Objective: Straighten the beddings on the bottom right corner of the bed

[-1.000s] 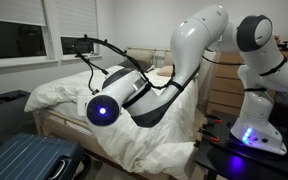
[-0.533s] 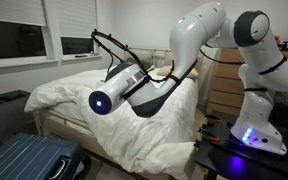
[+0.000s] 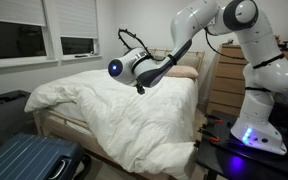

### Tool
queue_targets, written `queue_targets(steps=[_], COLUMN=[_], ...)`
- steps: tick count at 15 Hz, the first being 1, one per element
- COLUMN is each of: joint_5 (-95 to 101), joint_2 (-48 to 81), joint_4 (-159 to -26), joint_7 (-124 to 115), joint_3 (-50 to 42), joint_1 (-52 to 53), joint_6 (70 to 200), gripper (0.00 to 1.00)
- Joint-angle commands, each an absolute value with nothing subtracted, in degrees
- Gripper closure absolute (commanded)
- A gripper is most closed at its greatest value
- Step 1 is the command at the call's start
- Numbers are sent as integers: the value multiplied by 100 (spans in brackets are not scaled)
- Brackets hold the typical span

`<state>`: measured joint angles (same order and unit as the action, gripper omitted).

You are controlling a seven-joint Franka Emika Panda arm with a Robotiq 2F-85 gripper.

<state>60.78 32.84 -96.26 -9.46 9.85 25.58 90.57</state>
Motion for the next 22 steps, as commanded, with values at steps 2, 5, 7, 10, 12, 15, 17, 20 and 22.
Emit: queue_targets(steps=[2,5,7,10,12,15,17,20,22], joint_5=[5508,5035,4766,4410,4215,4234,4240,4245,4245], joint_2=[2377,2149,2042,1925,1834,2125,2150,2160,2160], joint_4=[-10875,-11391,-11717,-12161,-12413,-12157,-12133,-12126,-12125], joint_7=[-987,-974,-1025,-1177,-1383,-1218,-1221,-1219,-1219], joint_3=[1102,1015,956,881,863,762,740,687,684], joint_1=[1412,945,808,848,990,1137,1178,1163,1164], joint_6=[10839,12053,12732,13422,13599,13480,13477,13475,13474], gripper=[0,0,0,0,0,0,0,0,0])
